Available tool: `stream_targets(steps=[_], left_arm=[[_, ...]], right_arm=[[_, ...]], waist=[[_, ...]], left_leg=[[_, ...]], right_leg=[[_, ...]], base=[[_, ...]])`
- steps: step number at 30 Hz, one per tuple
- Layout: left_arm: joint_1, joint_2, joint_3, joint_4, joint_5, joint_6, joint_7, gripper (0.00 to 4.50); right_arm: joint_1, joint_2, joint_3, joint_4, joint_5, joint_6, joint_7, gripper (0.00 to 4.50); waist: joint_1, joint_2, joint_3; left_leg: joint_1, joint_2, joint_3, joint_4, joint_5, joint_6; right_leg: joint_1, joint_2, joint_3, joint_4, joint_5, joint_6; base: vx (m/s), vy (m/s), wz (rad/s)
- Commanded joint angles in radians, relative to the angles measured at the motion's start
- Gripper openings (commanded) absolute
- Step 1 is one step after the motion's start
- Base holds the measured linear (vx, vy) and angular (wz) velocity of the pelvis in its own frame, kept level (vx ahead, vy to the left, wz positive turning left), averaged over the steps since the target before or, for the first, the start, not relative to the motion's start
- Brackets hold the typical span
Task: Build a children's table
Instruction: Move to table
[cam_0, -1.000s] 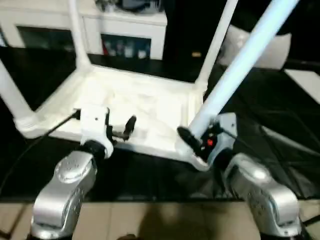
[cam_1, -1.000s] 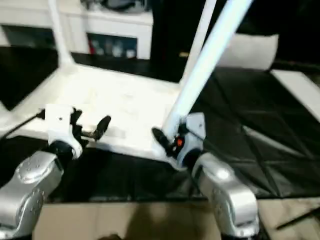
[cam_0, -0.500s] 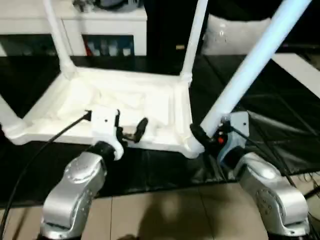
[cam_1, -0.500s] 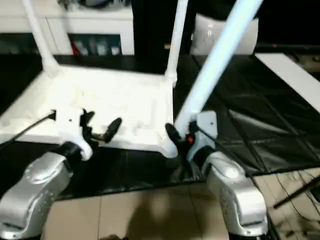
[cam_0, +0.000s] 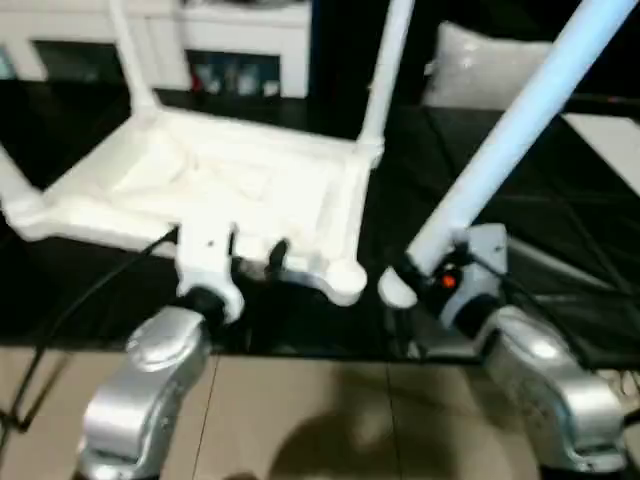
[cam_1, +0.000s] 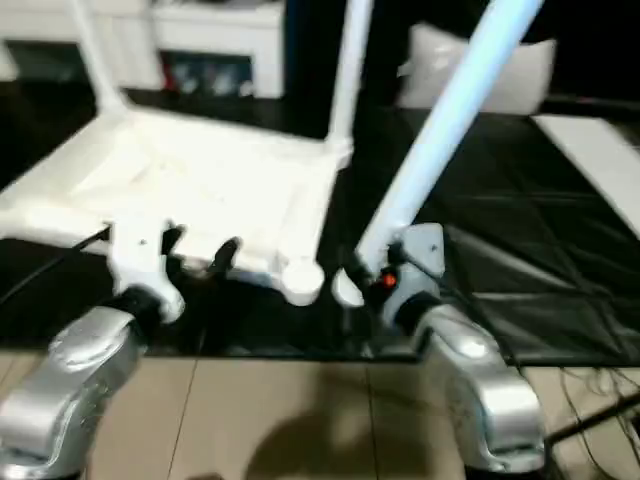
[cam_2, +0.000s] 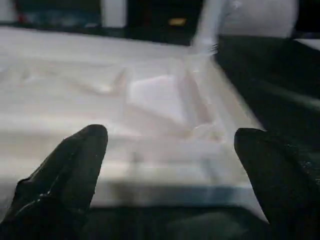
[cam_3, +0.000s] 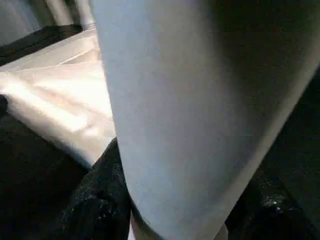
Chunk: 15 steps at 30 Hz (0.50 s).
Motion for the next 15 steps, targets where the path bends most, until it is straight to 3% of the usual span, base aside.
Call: stream_targets(steps=[1,2,3,4,5,6,7,8,9,10,11,12,13,14,15], left_arm=[[-0.004,-0.002,-0.003,-0.035,-0.002,0.008,-0.011,4.50],[-0.004,-0.002,-0.003,-0.035,-0.002,0.008,-0.011,4.50],[0.000,-0.002,-0.001,-0.045,-0.005,0.012,-0.013,4.50],[0.001,-0.003,-0.001,-0.047,-0.005,0.013,-0.013,4.50],[0.000,0.001,-0.005,-0.048,-0.006,0.014,-0.019,4.50],[-0.002,0.003,-0.008,-0.048,-0.007,0.014,-0.024,4.50],[-0.008,0.018,-0.024,-0.047,-0.004,0.008,-0.044,4.50],[-0.010,0.021,-0.029,-0.047,-0.006,0.006,-0.050,4.50],[-0.011,0.022,-0.031,-0.047,-0.009,0.007,-0.054,4.50],[-0.015,0.027,-0.040,-0.045,-0.018,0.006,-0.074,4.50],[-0.017,0.029,-0.042,-0.045,-0.020,0.005,-0.081,4.50],[-0.019,0.033,-0.047,-0.043,-0.022,0.005,-0.090,4.50],[-0.020,0.034,-0.050,-0.043,-0.022,0.006,-0.096,4.50],[-0.022,0.036,-0.056,-0.041,-0.024,0.004,-0.109,4.50],[-0.022,0.036,-0.056,-0.041,-0.024,0.004,-0.109,4.50]], right_arm=[[-0.003,-0.020,-0.004,-0.014,0.009,0.001,0.010,1.93],[-0.003,-0.020,-0.004,-0.014,0.009,0.001,0.010,1.93],[-0.004,-0.024,0.006,-0.017,0.013,0.012,0.020,1.93],[-0.004,-0.024,0.008,-0.018,0.015,0.014,0.023,1.93],[-0.003,-0.027,0.020,-0.021,0.007,0.011,0.029,1.93],[-0.002,-0.030,0.027,-0.023,0.001,0.008,0.031,1.93],[0.002,-0.024,0.030,-0.024,-0.004,-0.005,0.026,1.93],[0.005,-0.013,0.020,-0.023,0.005,-0.006,0.020,1.93],[0.007,-0.003,0.010,-0.022,0.011,-0.006,0.015,1.93],[0.009,-0.001,0.003,-0.021,0.005,-0.017,0.010,1.93],[0.009,-0.005,0.004,-0.020,0.003,-0.022,0.009,1.93],[0.010,-0.007,0.001,-0.019,0.002,-0.028,0.005,1.93],[0.011,-0.007,-0.003,-0.018,0.003,-0.031,0.002,1.93],[0.012,-0.009,-0.007,-0.017,0.000,-0.037,-0.003,1.93],[0.012,-0.009,-0.007,-0.017,0.000,-0.037,-0.003,1.93]], waist=[[0.000,-0.001,-0.051],[0.026,-0.051,-0.047],[0.060,-0.014,-0.007],[0.056,-0.024,-0.012],[0.049,-0.027,-0.011],[0.044,-0.010,-0.004],[0.043,0.020,0.005],[0.038,0.023,0.015],[0.008,0.063,-0.004],[-0.012,0.075,-0.016],[-0.010,0.070,-0.020],[-0.011,0.070,-0.019],[-0.012,0.070,-0.016],[-0.023,0.059,-0.026],[-0.023,0.059,-0.026]], left_leg=[[0.050,0.167,-0.089,-0.007,0.261,0.217],[-0.048,0.041,-0.012,0.020,-0.006,0.095],[-0.023,0.057,-0.032,0.038,-0.057,0.061],[0.006,0.060,-0.036,0.045,-0.077,0.024],[-0.038,0.060,-0.035,0.028,-0.082,0.015],[-0.013,0.070,-0.025,0.005,-0.139,0.022],[-0.006,0.089,-0.030,-0.020,-0.231,0.031],[0.002,0.090,-0.029,-0.034,-0.281,0.027],[0.153,0.171,-0.069,-0.086,-0.529,-0.074],[0.143,0.215,-0.123,-0.179,-0.655,-0.094],[0.152,0.195,-0.115,-0.177,-0.651,-0.066],[0.147,0.180,-0.104,-0.173,-0.622,-0.052],[0.132,0.153,-0.078,-0.173,-0.555,-0.026],[0.135,0.134,-0.068,-0.166,-0.482,0.025],[0.135,0.134,-0.068,-0.166,-0.482,0.025]], right_leg=[[-0.022,-0.291,0.183,-0.110,0.228,-0.063],[0.124,-0.248,0.202,-0.169,0.207,0.087],[0.083,-0.317,0.161,-0.216,-0.008,0.096],[0.068,-0.303,0.142,-0.233,-0.241,0.088],[0.134,-0.296,0.082,-0.241,-0.542,-0.001],[0.131,-0.283,0.041,-0.266,-0.664,-0.120],[0.154,-0.276,-0.008,-0.280,-0.714,-0.197],[0.156,-0.263,-0.031,-0.285,-0.720,-0.212],[0.082,-0.165,-0.039,-0.231,-0.489,-0.217],[0.081,-0.116,-0.039,-0.082,-0.152,-0.179],[0.043,-0.107,-0.038,-0.051,-0.029,-0.125],[0.033,-0.105,-0.038,-0.044,-0.003,-0.112],[0.022,-0.105,-0.040,-0.044,0.041,-0.103],[0.019,-0.119,-0.035,-0.074,0.075,-0.090],[0.019,-0.119,-0.035,-0.074,0.075,-0.090]], base=[[0.000,0.000,0.00],[0.000,0.000,0.00],[0.000,0.000,0.00],[0.000,0.000,0.00],[-0.058,0.062,0.28],[0.002,0.090,0.50],[0.002,0.090,0.50],[0.016,0.095,0.60],[0.023,0.081,0.29],[0.023,0.081,0.29],[0.052,0.088,0.05],[0.062,0.087,0.10],[0.062,0.087,0.10],[0.050,0.035,0.03],[0.066,-0.033,0.03]])
